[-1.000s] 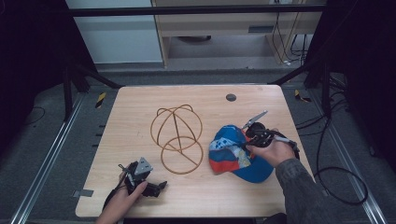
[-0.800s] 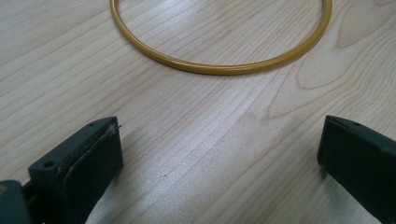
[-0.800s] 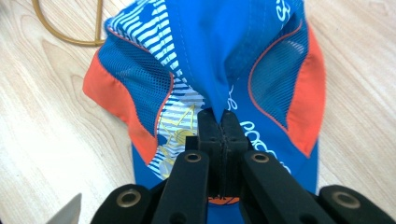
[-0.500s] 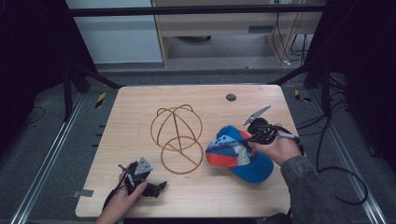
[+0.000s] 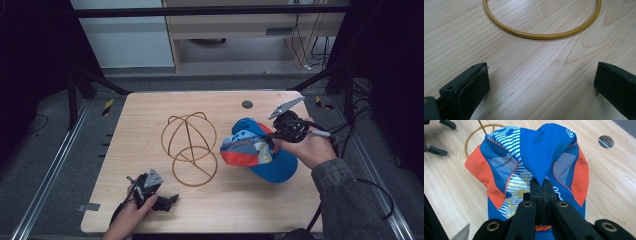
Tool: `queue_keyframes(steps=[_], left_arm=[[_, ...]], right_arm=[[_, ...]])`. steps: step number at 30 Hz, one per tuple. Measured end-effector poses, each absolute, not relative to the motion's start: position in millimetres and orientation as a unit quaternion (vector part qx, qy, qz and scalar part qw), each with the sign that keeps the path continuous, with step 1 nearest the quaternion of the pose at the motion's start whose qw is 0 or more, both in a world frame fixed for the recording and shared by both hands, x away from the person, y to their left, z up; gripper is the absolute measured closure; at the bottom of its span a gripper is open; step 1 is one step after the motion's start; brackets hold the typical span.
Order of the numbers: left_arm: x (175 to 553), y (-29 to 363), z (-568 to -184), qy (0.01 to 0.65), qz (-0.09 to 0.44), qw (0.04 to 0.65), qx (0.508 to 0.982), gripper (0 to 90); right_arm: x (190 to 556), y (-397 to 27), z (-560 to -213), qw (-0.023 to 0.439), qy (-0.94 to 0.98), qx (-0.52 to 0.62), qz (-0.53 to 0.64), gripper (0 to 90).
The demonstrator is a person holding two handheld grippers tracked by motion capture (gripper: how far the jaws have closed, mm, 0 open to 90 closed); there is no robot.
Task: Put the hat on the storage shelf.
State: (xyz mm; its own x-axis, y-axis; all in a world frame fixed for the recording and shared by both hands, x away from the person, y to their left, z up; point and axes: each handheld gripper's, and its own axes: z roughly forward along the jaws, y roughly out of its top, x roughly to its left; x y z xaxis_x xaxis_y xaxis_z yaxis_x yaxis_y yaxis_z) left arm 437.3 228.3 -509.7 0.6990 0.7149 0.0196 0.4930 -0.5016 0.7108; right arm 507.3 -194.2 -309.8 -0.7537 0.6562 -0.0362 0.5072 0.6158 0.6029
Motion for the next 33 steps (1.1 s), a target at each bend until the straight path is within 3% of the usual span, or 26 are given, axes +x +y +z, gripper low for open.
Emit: queue_keyframes(steps=[33], left_arm=[[436,230,-509,0.354,0.157,0.35,0.853,0.0]], right_arm=[[495,-209,-244,0.176,0.875,0.316,0.323,90.0]])
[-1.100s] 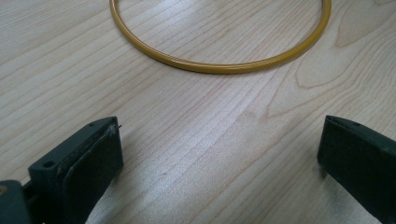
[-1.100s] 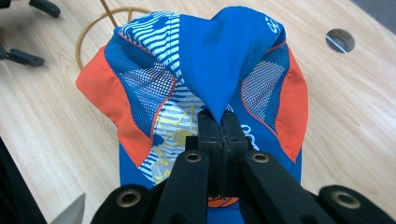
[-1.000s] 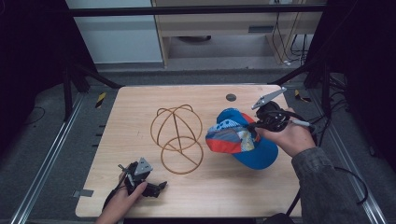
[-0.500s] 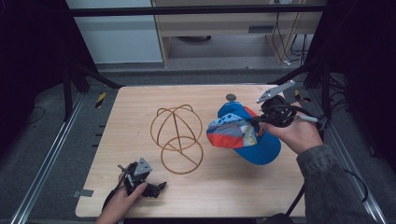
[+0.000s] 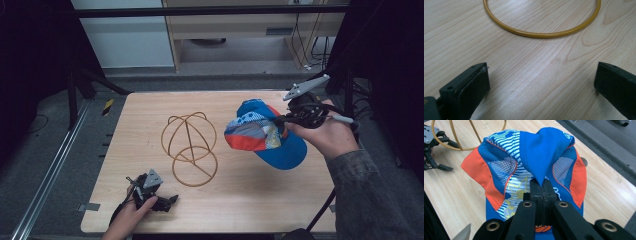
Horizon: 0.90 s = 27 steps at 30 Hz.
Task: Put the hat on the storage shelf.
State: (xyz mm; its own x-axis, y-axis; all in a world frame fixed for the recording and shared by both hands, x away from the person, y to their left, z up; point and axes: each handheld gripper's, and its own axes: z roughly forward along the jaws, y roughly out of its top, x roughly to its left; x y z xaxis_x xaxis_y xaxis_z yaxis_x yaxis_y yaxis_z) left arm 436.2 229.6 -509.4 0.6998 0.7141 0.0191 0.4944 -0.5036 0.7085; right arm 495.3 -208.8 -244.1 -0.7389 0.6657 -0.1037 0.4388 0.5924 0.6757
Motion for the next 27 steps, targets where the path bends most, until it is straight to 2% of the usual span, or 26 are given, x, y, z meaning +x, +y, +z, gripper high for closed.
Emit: queue_keyframes(steps=[17,27], left_arm=[[436,230,-509,0.354,0.157,0.35,0.853,0.0],[436,230,-509,0.354,0.157,0.35,0.853,0.0]], right_arm=[[494,-204,-194,0.208,0.868,0.301,0.335,90.0],[505,-168,-177,0.212,0.872,0.272,0.348,90.0]])
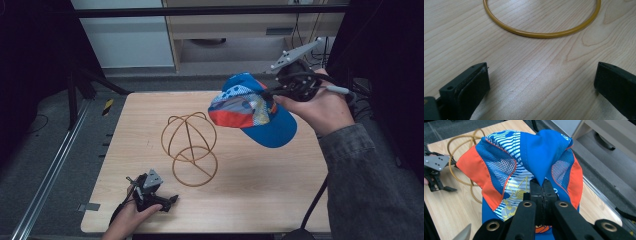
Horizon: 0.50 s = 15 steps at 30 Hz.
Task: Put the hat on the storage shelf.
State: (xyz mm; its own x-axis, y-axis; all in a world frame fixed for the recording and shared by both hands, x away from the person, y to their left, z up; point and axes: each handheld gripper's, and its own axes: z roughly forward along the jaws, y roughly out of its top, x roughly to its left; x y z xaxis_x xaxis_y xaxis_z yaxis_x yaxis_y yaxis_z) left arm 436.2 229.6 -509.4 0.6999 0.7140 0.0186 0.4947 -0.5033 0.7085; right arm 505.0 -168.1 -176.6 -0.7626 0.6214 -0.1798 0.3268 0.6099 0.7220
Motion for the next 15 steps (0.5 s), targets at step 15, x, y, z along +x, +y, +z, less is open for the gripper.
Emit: queue_keyframes(steps=[15], left_arm=[[436,230,-509,0.354,0.157,0.35,0.853,0.0]], right_arm=[[507,-128,-175,0.206,0.874,0.242,0.367,90.0]])
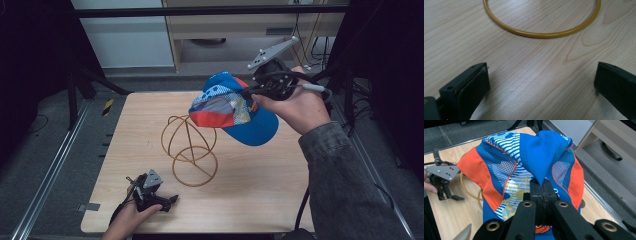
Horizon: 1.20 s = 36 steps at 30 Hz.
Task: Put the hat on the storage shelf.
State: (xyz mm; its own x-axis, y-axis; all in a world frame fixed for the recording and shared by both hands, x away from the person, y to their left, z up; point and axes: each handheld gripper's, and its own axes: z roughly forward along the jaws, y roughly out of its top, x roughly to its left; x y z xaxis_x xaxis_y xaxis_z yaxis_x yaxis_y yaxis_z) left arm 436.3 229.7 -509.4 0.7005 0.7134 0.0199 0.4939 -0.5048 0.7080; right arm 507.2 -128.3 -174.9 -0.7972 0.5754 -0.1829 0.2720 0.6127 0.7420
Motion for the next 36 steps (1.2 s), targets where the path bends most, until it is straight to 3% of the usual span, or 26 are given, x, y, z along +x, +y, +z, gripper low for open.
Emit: queue_keyframes(steps=[19,36], left_arm=[[436,230,-509,0.354,0.158,0.351,0.853,0.0],[436,229,-510,0.355,0.157,0.351,0.852,0.0]], right_arm=[[520,-56,-181,0.194,0.897,0.189,0.349,90.0],[524,-29,-187,0.185,0.904,0.173,0.344,90.0]])
